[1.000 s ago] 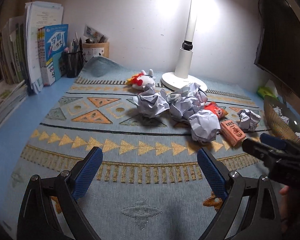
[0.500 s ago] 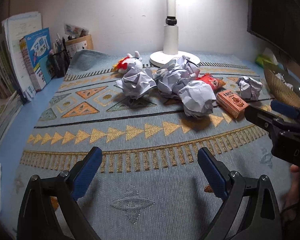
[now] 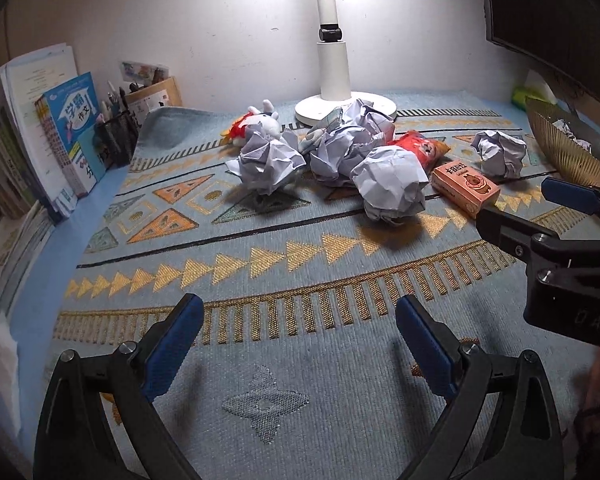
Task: Organize objects
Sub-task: 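Grasp a white paper ball with the left tool while the right tool grasps the pink snack box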
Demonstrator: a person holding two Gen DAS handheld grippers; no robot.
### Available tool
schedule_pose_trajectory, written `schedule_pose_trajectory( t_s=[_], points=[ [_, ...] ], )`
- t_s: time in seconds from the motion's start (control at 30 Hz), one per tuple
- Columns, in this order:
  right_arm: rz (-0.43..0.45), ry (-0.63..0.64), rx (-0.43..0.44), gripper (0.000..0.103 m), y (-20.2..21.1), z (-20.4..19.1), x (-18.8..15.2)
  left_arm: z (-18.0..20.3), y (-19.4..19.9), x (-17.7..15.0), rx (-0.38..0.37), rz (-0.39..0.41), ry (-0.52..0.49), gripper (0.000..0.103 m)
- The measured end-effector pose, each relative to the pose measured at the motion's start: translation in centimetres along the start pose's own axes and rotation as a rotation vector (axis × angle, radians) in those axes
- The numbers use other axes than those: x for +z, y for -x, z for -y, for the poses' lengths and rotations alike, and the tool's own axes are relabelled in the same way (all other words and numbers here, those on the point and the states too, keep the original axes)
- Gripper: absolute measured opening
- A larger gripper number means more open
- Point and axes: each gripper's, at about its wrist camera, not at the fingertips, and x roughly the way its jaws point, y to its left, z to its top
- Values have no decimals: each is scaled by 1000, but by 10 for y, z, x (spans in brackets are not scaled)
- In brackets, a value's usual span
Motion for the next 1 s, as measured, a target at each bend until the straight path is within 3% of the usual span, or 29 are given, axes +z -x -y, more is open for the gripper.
schedule_pose_trajectory(
  t_s=[0.17, 0.2, 0.27, 0.3, 0.43, 0.53, 0.63, 0.73, 0.77, 0.8, 0.83, 0.93, 0.97, 1.0],
  points=[
    [-23, -35, 108, 88, -1, 10, 2, -1, -1, -1, -11, -8, 2, 97],
    [-50, -55, 139, 84, -4, 14, 2, -2, -2, -1, -16, -8, 10, 97],
    [-116, -98, 200, 67, -16, 23, 3, -6, 0, -1, -37, 1, 31, 97],
    [-143, -115, 205, 66, -22, 27, 3, -9, 0, 0, -56, 2, 43, 97],
    [-170, -63, 132, 67, -38, 27, 15, -20, -8, 10, -181, -31, 104, 97],
    [-195, 26, 90, 72, -56, 17, 26, -24, -21, 26, -320, -43, 187, 97],
    [-220, 37, 83, 72, -69, 17, 29, -18, -40, 48, -389, -65, 235, 97],
    [-211, 35, 80, 62, -71, 18, 32, -14, -62, 67, -485, -84, 288, 97],
    [-203, 31, 71, 48, -71, 19, 33, -12, -70, 72, -499, -98, 305, 97],
    [-199, 23, 67, 41, -70, 20, 33, -9, -74, 76, -489, -103, 308, 97],
    [-196, 17, 72, 41, -70, 21, 33, -5, -77, 80, -470, -98, 295, 97],
    [-186, 0, 95, 40, -67, 25, 31, 9, -83, 88, -440, -95, 232, 83],
    [-181, -7, 110, 40, -65, 26, 31, 13, -84, 88, -434, -102, 211, 60],
    [-173, -14, 126, 40, -63, 27, 31, 17, -85, 88, -432, -111, 198, 44]
  ],
)
